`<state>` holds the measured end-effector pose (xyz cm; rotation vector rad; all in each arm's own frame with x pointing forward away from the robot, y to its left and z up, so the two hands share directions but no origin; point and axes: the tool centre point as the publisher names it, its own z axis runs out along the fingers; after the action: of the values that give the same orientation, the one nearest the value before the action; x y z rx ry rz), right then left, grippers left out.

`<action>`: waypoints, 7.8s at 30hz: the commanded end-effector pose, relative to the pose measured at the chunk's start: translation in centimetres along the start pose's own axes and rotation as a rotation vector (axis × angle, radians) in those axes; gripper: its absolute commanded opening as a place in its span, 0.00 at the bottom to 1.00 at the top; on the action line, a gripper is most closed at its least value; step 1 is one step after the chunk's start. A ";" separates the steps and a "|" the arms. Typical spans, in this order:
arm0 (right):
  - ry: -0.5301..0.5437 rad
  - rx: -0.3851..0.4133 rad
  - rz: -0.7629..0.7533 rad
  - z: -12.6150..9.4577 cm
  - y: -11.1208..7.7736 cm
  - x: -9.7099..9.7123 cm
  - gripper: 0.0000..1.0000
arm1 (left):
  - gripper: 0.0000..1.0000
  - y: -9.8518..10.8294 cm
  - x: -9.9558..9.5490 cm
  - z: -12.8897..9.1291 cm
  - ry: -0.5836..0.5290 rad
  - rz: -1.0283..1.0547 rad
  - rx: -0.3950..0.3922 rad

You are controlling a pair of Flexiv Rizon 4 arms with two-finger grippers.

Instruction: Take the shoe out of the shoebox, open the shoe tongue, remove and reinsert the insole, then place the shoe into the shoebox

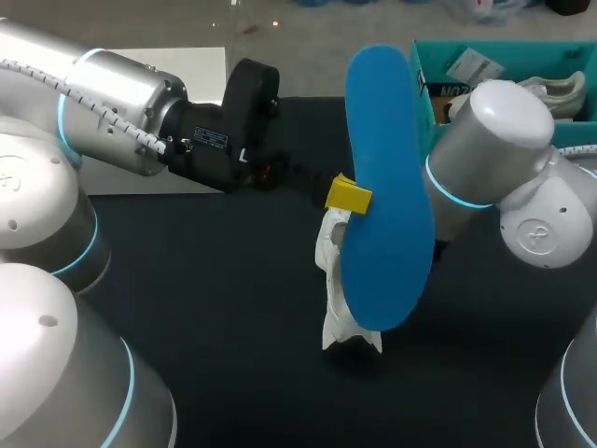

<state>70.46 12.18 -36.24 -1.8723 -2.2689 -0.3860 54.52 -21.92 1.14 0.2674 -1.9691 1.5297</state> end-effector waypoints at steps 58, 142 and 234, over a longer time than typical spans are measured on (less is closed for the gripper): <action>0.135 -0.086 -0.120 -13.4 1.1 0.7 1.00 | 0.00 -0.2 -0.1 0.1 0.001 -0.001 -0.004; 1.075 -0.185 0.260 -28.3 6.2 5.0 1.00 | 0.00 0.2 -5.8 -2.5 -0.258 0.858 -0.306; 1.099 -0.164 0.283 -26.5 7.0 7.3 0.00 | 1.00 -1.7 -20.2 -3.5 -0.667 1.838 -0.219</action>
<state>75.04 11.99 -8.06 -1.4162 -1.2448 -1.2015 72.84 -24.26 -9.28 -1.8441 -2.9761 2.2541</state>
